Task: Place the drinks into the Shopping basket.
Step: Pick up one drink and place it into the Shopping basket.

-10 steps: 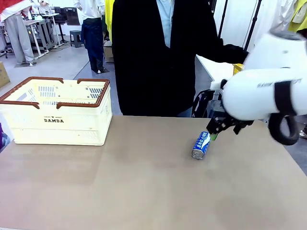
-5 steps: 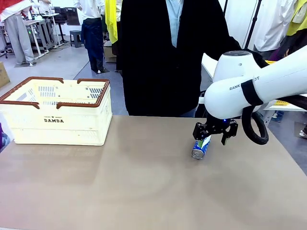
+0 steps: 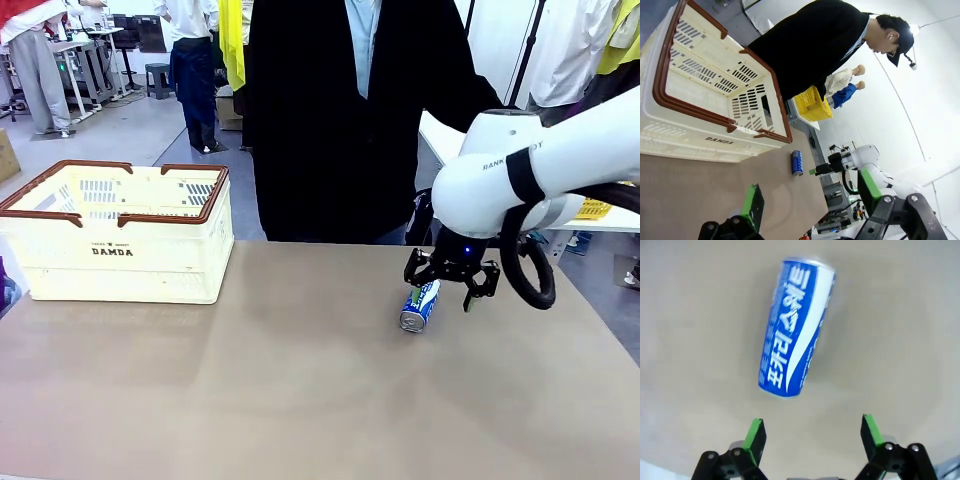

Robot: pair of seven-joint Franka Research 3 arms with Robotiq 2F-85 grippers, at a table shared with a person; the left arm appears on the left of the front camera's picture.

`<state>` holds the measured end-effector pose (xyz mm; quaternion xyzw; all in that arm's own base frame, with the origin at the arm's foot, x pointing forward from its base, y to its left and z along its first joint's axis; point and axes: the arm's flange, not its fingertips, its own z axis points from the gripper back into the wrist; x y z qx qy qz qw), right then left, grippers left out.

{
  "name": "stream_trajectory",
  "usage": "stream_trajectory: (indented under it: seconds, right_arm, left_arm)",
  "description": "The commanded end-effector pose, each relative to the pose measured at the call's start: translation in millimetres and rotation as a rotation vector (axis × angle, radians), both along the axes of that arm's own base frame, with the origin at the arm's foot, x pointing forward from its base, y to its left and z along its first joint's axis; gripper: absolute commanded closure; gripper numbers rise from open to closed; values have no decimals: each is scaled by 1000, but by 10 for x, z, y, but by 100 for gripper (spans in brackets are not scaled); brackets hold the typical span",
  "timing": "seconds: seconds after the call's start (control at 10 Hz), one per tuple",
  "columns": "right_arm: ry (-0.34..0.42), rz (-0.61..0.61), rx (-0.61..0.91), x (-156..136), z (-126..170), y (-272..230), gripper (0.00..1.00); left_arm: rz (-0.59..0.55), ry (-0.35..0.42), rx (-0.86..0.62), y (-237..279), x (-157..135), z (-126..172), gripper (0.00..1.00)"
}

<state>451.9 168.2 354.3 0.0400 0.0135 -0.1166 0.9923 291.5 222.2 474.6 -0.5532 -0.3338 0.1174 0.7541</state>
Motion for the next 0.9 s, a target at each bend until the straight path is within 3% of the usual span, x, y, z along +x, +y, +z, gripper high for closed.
stream_trajectory:
  seconds: [0.0,0.2,0.3,0.4,0.5,0.8]
  right_arm:
    - [27,-434,89,199,34,141,0]
    - [-85,-553,89,241,54,159,0]
    - [-133,-518,53,211,77,209,0]
    - [9,-453,102,255,44,10,0]
    - [-45,-509,114,288,102,67,0]
    - [-27,-416,82,387,-40,45,0]
  left_arm:
    - [-9,3,-7,5,-15,17,0]
    - [-9,3,-7,5,-15,17,0]
    - [-9,3,-7,5,-15,17,0]
    - [-9,3,-7,5,-15,17,0]
    - [-9,3,-7,5,-15,17,0]
    - [-9,3,-7,5,-15,17,0]
